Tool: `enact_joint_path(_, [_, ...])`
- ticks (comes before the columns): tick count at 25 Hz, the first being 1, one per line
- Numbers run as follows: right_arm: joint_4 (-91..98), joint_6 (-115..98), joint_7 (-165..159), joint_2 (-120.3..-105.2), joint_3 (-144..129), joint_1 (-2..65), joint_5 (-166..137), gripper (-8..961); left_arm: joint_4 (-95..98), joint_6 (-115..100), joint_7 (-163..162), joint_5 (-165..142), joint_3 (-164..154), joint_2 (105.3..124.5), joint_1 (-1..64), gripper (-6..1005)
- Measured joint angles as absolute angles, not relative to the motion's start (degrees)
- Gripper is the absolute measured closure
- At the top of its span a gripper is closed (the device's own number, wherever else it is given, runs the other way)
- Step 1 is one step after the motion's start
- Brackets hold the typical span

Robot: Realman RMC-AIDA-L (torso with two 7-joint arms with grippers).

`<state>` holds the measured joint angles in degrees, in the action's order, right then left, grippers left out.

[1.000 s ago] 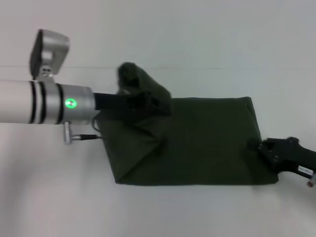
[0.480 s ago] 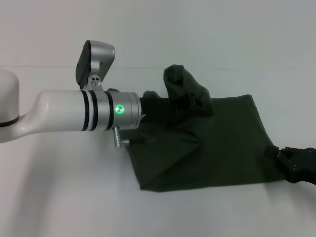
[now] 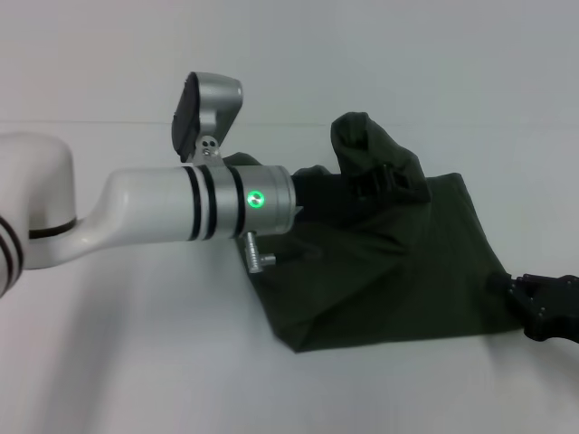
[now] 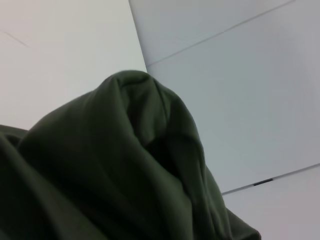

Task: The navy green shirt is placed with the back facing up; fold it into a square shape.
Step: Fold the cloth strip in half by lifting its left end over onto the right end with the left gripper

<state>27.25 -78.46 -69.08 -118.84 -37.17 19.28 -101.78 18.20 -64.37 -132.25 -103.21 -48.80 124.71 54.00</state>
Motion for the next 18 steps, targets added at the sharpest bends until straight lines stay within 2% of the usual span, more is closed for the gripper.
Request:
enact_joint_path(7, [27.2,-78.8,-69.1,-118.72,-37.0,18.5,-101.8,857,8.6,-56.5,-124.0,-98.6,-50.6,124.71,58.4,942])
enact_joint_path(18, [27.2,-78.9,-69.1,-118.69,-36.9,17.6,-101.8,841,0.4,-54.3,-111.1,-88.8,-49.2,124.71,59.3,931])
